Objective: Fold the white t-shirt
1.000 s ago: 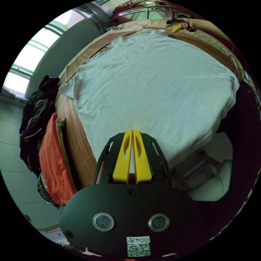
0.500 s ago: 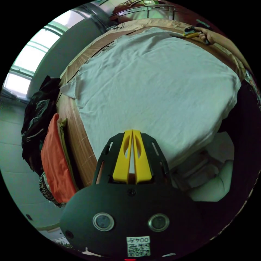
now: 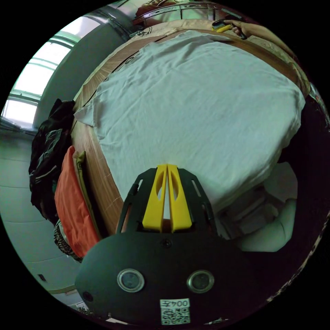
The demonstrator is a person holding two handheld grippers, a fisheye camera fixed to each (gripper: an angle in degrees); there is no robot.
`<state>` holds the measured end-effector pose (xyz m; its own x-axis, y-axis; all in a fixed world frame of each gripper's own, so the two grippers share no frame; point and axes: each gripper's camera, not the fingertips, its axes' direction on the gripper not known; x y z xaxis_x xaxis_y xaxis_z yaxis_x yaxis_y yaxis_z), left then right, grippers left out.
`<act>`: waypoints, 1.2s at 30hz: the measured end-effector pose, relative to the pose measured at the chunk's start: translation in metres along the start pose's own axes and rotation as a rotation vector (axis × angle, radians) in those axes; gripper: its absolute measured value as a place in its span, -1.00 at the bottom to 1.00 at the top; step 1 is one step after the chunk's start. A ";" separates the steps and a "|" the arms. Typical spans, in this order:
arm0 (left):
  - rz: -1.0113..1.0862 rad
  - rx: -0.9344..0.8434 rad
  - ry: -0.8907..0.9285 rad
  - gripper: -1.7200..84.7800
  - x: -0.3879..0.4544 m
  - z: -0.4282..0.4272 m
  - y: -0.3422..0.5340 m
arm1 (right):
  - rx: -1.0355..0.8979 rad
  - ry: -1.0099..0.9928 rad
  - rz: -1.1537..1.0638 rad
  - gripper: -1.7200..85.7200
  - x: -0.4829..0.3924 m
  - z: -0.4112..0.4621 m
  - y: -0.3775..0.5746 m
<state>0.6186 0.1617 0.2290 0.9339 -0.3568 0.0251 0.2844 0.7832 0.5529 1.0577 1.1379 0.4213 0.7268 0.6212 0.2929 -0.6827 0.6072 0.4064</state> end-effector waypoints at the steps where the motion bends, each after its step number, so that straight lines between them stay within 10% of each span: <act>1: -0.001 0.000 0.005 -0.95 -0.002 0.001 0.000 | -0.030 0.047 -0.049 -0.75 -0.016 0.015 -0.012; 26: -0.076 0.038 0.103 -0.95 -0.057 0.032 0.010 | 0.032 0.172 -0.093 -0.97 -0.143 0.094 -0.058; 36: -0.050 0.050 0.076 -0.95 -0.068 0.047 0.014 | 0.210 0.567 -0.427 -0.94 -0.339 0.077 0.044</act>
<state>0.5487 0.1734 0.2746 0.9331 -0.3534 -0.0660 0.3215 0.7383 0.5929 0.7867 0.9161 0.4066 0.7371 0.5470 -0.3968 -0.2789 0.7810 0.5587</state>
